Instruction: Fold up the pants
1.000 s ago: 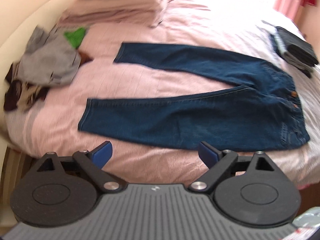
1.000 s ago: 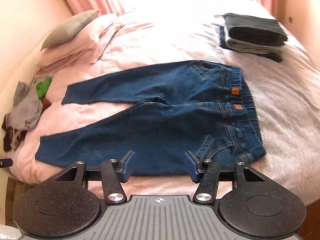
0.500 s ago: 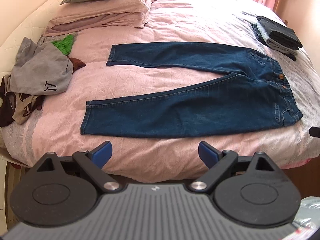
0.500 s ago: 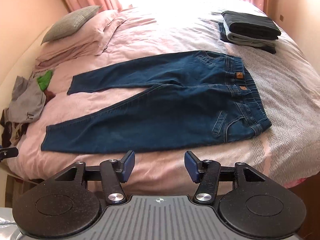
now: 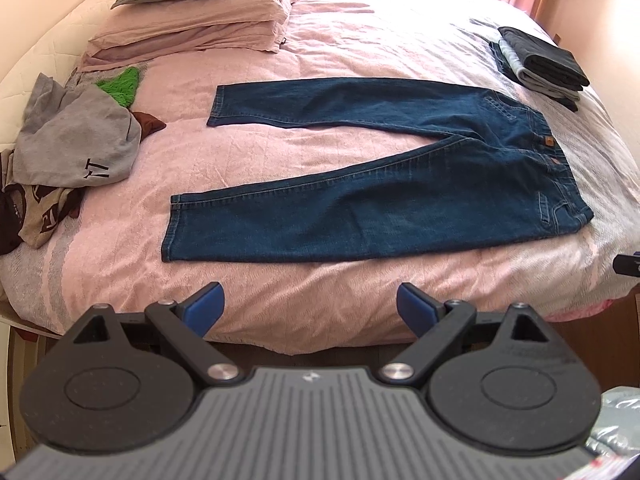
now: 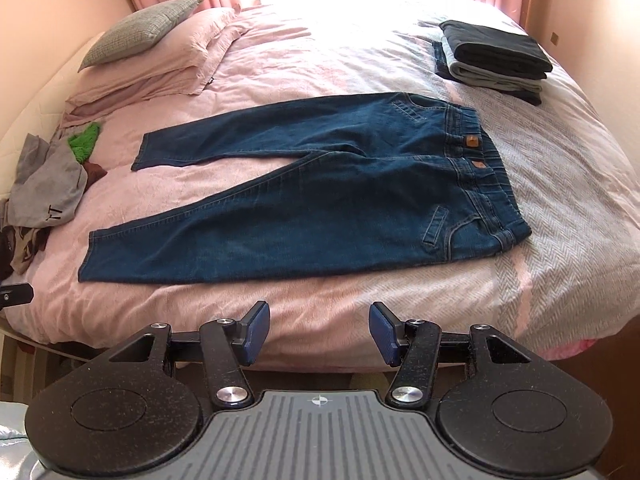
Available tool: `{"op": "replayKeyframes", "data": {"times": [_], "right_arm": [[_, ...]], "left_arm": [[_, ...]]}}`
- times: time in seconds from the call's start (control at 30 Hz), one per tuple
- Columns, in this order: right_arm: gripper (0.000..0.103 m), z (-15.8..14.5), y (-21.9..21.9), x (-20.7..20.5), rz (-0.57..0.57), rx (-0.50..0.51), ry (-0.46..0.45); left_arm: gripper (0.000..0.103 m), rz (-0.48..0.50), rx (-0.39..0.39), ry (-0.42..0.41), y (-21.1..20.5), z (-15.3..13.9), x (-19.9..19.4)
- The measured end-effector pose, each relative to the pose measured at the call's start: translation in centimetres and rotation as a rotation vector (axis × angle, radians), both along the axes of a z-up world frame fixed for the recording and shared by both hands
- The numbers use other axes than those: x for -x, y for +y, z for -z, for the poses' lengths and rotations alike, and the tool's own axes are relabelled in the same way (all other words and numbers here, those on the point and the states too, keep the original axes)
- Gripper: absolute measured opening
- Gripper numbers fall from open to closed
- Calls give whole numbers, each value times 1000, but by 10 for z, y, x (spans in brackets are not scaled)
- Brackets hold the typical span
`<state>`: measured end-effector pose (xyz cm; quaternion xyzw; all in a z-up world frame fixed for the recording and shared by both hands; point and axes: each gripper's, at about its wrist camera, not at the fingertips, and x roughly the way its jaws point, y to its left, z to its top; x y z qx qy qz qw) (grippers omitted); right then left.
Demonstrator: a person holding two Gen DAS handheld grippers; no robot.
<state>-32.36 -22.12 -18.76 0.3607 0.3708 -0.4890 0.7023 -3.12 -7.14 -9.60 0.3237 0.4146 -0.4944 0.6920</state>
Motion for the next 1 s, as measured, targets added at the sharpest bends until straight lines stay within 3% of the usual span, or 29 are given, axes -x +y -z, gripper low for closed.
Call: {"op": "replayKeyframes", "data": {"times": [1.0], "right_arm": [[52, 10, 22, -25, 9, -38, 28]], "left_arm": [[91, 30, -32, 26, 16, 11, -26]]}}
